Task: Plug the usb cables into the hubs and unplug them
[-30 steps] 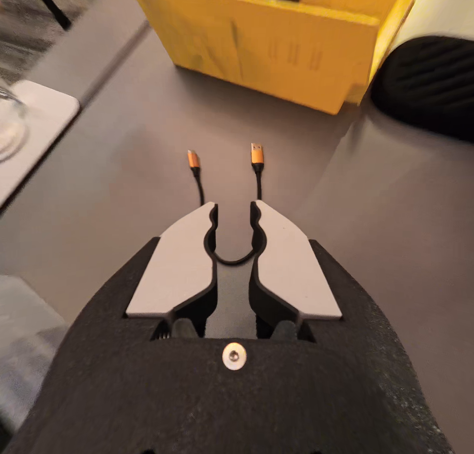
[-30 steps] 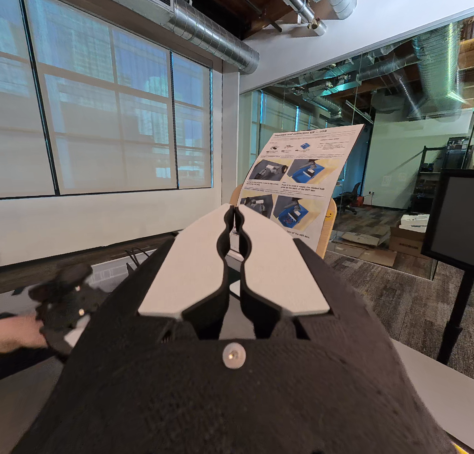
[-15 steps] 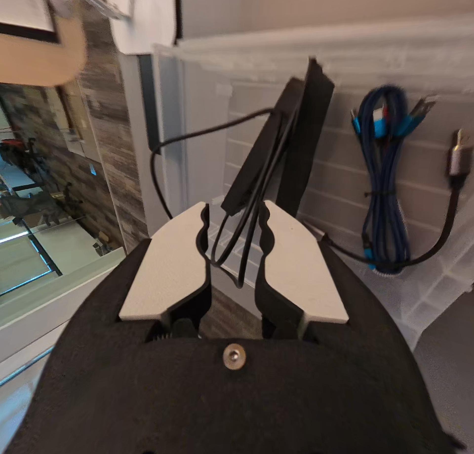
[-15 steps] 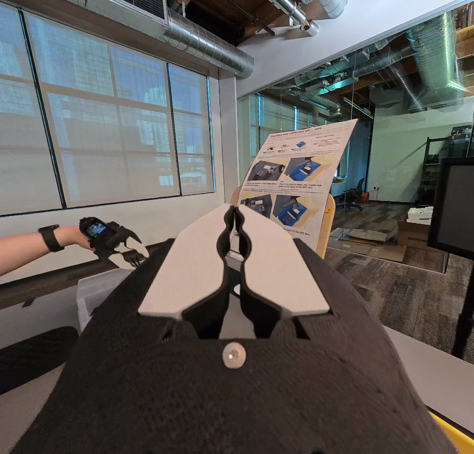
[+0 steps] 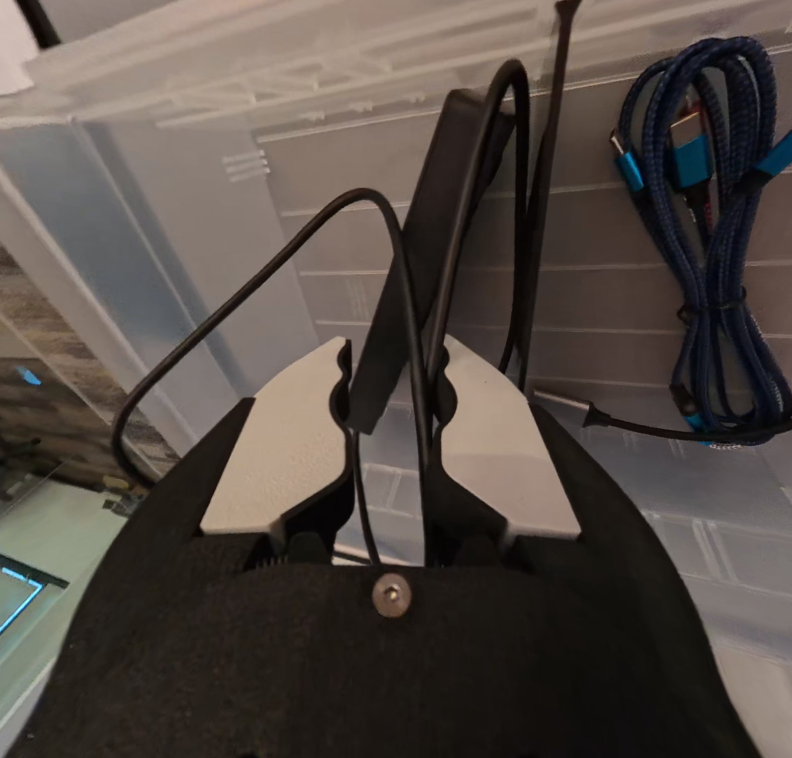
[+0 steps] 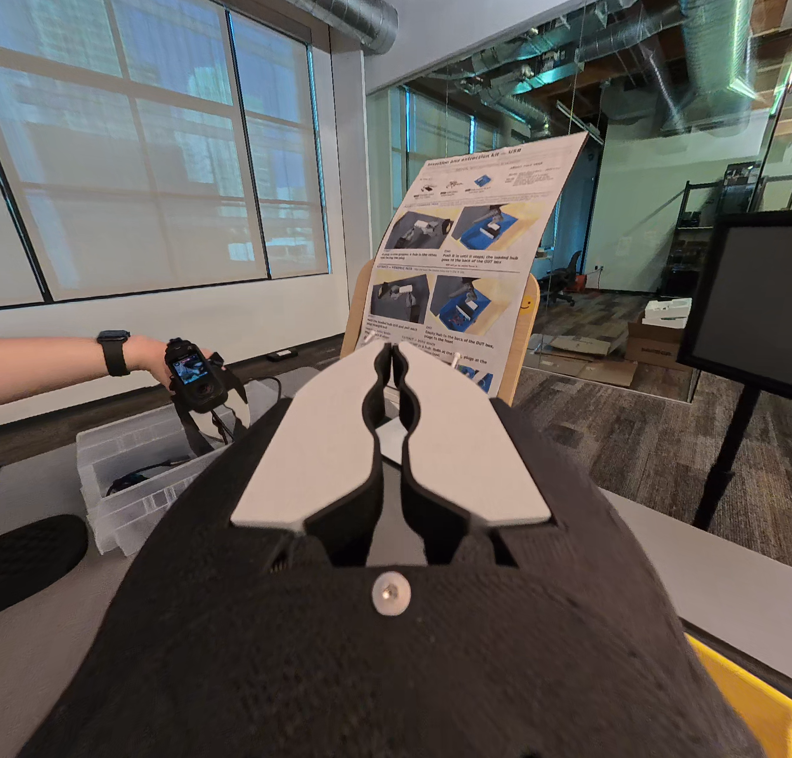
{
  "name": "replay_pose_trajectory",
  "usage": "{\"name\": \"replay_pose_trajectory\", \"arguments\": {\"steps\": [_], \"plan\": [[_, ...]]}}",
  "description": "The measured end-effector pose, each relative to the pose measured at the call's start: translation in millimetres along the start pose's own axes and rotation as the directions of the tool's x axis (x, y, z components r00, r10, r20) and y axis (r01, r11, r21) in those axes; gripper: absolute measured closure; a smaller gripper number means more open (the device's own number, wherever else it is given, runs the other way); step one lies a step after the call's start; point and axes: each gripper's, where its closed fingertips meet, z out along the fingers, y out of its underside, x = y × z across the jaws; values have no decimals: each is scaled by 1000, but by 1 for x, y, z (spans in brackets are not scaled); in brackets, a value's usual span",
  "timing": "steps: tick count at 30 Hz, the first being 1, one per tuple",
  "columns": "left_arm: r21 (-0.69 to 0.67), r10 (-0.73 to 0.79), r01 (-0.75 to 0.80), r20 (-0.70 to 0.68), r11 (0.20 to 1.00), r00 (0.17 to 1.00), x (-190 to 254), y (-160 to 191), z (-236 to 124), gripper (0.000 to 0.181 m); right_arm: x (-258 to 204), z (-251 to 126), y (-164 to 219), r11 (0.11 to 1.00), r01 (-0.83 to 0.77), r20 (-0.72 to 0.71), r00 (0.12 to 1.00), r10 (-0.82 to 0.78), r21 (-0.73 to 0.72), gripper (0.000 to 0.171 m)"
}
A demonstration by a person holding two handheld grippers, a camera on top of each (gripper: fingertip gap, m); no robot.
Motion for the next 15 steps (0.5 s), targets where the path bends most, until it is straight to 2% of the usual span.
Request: {"name": "replay_pose_trajectory", "arguments": {"steps": [3, 5, 13, 15], "plan": [[-35, 26, -28, -65, 999, 998, 6, 5, 10, 153, 3, 5, 7, 1000, -2, -4, 1000, 2, -22, 170], [-47, 65, -68, -53, 997, 996, 3, 5, 11, 156, 5, 7, 11, 999, -4, -6, 1000, 4, -35, 170], [-72, 100, -103, -47, 992, 994, -8, 3, 11, 151, 6, 15, 23, 997, -4, -2, 1000, 4, -74, 170], [-91, 82, -92, -104, 992, 991, -2, 5, 16, 151, 4, 16, 25, 996, -4, 5, 1000, 5, -84, 170]]}}
